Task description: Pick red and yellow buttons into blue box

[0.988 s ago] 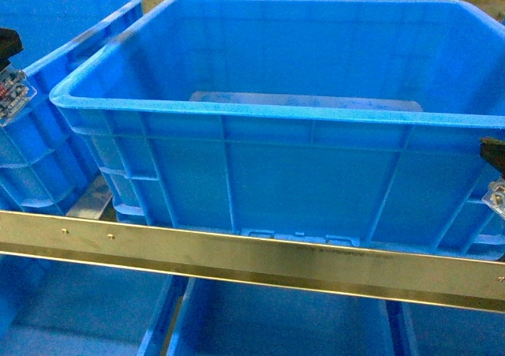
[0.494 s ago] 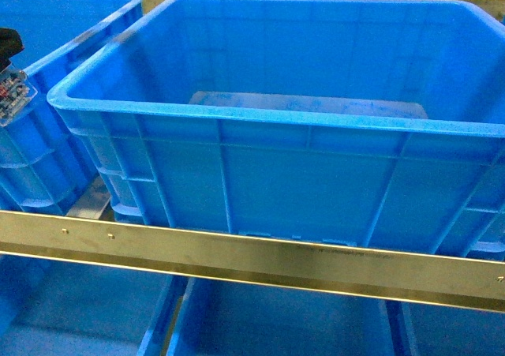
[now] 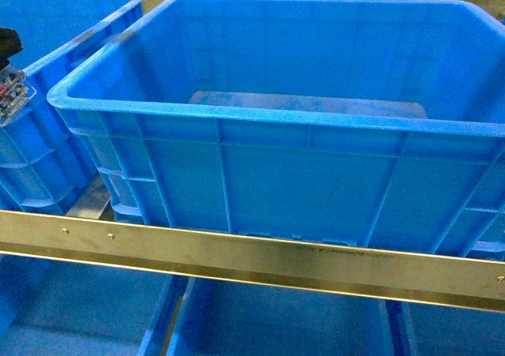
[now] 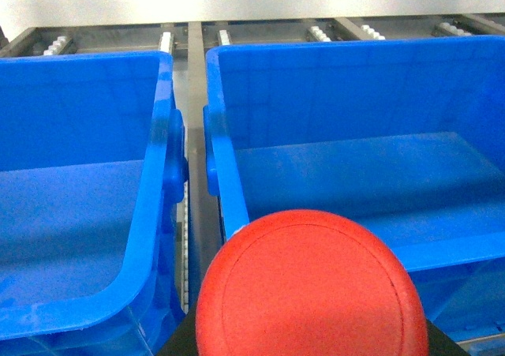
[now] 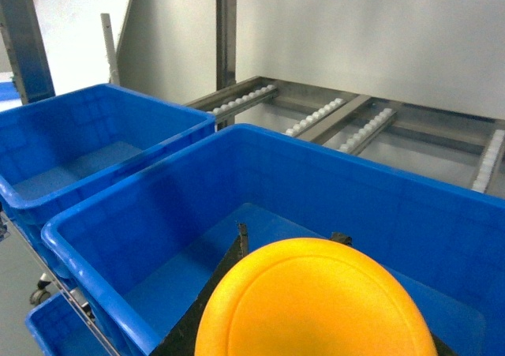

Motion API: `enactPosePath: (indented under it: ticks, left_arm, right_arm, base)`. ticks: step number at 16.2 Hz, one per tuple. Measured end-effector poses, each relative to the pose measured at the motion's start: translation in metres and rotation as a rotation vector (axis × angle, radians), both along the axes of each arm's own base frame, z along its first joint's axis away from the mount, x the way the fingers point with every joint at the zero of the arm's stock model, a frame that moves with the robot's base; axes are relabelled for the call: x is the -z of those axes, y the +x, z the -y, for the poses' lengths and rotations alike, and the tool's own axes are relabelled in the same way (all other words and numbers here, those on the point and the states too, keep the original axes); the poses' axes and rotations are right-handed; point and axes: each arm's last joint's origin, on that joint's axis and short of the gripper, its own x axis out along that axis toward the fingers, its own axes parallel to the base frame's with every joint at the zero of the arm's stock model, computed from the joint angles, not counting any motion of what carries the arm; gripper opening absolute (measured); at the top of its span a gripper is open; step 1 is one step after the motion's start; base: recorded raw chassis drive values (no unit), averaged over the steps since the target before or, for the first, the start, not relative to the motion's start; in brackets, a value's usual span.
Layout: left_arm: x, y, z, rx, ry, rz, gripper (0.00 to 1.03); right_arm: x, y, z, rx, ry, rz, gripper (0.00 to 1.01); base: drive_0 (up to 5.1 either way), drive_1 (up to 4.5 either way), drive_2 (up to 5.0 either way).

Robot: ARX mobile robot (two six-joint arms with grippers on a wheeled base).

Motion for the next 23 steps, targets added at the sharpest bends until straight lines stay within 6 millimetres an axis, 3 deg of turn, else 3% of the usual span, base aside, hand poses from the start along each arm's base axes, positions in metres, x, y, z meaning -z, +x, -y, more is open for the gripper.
enactPosePath:
  ticks: [9,11,14,16,21,23]
  left_arm:
    - [0.000,0.000,0.000,0.000,0.000,0.000,0.23]
    - [0.000,0.000,0.000,0.000,0.000,0.000,0.23]
    - [0.000,0.000,0.000,0.000,0.000,0.000,0.23]
    - [0.000,0.000,0.000,0.000,0.000,0.000,0.23]
    - [0.000,0.000,0.000,0.000,0.000,0.000,0.23]
    - [0.000,0.000,0.000,0.000,0.000,0.000,0.23]
  right_arm:
    - [0.004,0.094,-0.045,-0.099,-0.103,-0.036,0.24]
    - [0.023,0.125,-0.046,-0.086,-0.172,-0.091,0.24]
    - [0.052,0.144,-0.040,-0.068,-0.243,-0.189,0.24]
    - [0.049,0.145,-0.039,-0.068,-0.252,-0.170,0.37]
    - [0.048,0.146,-0.040,-0.069,-0.252,-0.165,0.98]
    - [0.048,0.146,-0.040,-0.069,-0.252,-0.164,0.98]
  base:
    - [0.0,0.00,0.0]
    - [0.0,0.00,0.0]
    - [0.0,0.00,0.0]
    - [0.0,0.00,0.0]
    - [0.0,0.00,0.0]
    - [0.0,0.00,0.0]
